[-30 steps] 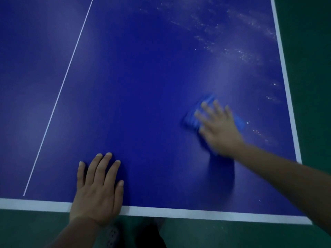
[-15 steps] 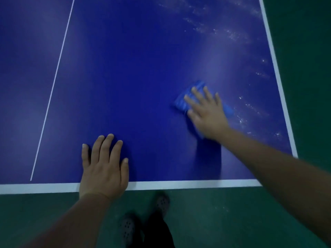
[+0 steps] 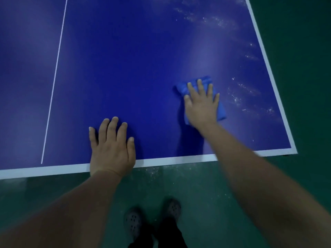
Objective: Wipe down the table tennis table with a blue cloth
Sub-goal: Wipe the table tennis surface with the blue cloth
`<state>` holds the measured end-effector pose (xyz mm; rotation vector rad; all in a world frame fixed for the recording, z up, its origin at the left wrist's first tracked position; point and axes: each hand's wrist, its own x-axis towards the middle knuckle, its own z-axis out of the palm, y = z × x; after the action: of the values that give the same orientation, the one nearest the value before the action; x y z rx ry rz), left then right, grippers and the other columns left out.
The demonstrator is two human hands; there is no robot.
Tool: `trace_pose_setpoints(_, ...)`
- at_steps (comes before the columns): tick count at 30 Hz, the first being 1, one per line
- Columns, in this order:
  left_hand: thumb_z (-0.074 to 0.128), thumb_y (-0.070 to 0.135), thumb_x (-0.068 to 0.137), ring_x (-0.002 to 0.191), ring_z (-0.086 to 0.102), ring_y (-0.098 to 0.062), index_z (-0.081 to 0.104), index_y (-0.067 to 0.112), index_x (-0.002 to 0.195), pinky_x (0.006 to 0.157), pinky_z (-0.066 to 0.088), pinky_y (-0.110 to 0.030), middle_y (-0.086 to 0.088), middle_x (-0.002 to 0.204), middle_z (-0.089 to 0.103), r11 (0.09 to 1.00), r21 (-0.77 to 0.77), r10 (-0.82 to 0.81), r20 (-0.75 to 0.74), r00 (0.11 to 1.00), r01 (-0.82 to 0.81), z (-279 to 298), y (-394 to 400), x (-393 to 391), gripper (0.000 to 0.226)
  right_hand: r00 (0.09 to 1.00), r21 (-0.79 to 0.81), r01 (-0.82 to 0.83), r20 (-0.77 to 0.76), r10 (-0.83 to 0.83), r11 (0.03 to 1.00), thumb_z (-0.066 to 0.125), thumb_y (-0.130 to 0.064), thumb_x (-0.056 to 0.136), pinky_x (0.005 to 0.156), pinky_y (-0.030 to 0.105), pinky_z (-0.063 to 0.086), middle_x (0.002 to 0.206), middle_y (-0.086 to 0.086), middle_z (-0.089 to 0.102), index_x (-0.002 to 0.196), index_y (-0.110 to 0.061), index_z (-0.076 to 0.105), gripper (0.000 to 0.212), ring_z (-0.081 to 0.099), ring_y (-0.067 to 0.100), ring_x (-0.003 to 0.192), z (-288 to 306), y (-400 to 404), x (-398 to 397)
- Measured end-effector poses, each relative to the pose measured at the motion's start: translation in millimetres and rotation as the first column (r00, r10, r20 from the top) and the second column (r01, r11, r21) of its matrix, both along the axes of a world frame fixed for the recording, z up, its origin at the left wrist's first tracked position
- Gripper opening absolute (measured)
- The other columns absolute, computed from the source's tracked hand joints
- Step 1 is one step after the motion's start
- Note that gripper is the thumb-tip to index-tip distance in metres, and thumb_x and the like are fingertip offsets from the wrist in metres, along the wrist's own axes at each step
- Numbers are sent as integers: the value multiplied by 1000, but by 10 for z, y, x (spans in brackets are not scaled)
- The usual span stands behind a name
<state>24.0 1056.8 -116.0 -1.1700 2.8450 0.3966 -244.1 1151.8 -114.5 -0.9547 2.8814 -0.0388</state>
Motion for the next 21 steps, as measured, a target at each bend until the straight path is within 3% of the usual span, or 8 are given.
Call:
trace_pose_setpoints(5,19,43,97,145,22,-33,47,7,141,119,7,-61,-16,153,36,1000,4,3,-52,999,-3,-6,-10,-5,63,898,-5,-438,37,438,899,27,-49,101,120,57,8,164,-4,22,151,-38,31,52,12,33,152,-127,553,1067)
trace_pose_setpoints(7,18,43,97,145,21,-34,47,7,140,119,6,-61,-16,152,36,1000,13,5,-61,998,-5,5,-9,-3,64,952,12,-304,48,303,953,31,-46,99,119,59,15,162,-1,28,150,-35,38,53,18,34,150,-82,1032,878)
trace_pose_setpoints(9,18,44,97,145,22,-34,47,6,141,119,5,-61,-17,152,36,1000,14,5,-62,998,-4,13,-6,7,64,998,63,-52,23,50,997,31,-42,101,119,60,14,164,1,22,151,-31,37,52,15,34,151,-14,1410,505)
trace_pose_setpoints(12,20,43,97,145,22,-35,47,6,141,119,6,-61,-17,152,36,1000,5,-2,-60,998,2,13,-2,3,63,966,114,247,51,-254,962,26,-44,104,121,57,2,167,-3,5,157,-32,20,55,-1,28,153,55,1615,107)
trace_pose_setpoints(15,21,43,96,145,21,-34,46,7,141,119,7,-62,-16,152,36,1000,-6,1,-58,998,-1,4,9,-1,63,903,31,425,51,-426,905,29,-45,105,121,58,2,167,-2,5,158,-34,19,55,0,29,153,19,1337,199)
trace_pose_setpoints(17,22,44,95,144,22,-34,46,7,140,118,8,-62,-16,152,36,1000,-17,0,-62,998,-2,1,18,-6,63,943,21,331,5,-331,943,31,-46,104,120,57,2,167,-1,8,157,-34,22,55,4,31,153,-38,1078,472)
trace_pose_setpoints(19,23,45,95,144,23,-36,46,6,139,117,9,-63,-17,151,36,999,-35,-5,-59,998,3,-5,22,-7,63,998,37,52,21,-53,998,24,-51,101,119,53,-2,166,-4,10,155,-37,24,56,3,29,153,-71,934,763)
trace_pose_setpoints(21,24,46,95,143,24,-37,45,4,139,116,11,-64,-19,151,36,999,-48,-14,-57,998,12,-12,22,-6,64,981,41,-176,87,172,983,15,-55,99,121,51,-3,166,-8,9,155,-40,23,58,-1,24,153,-65,1011,781)
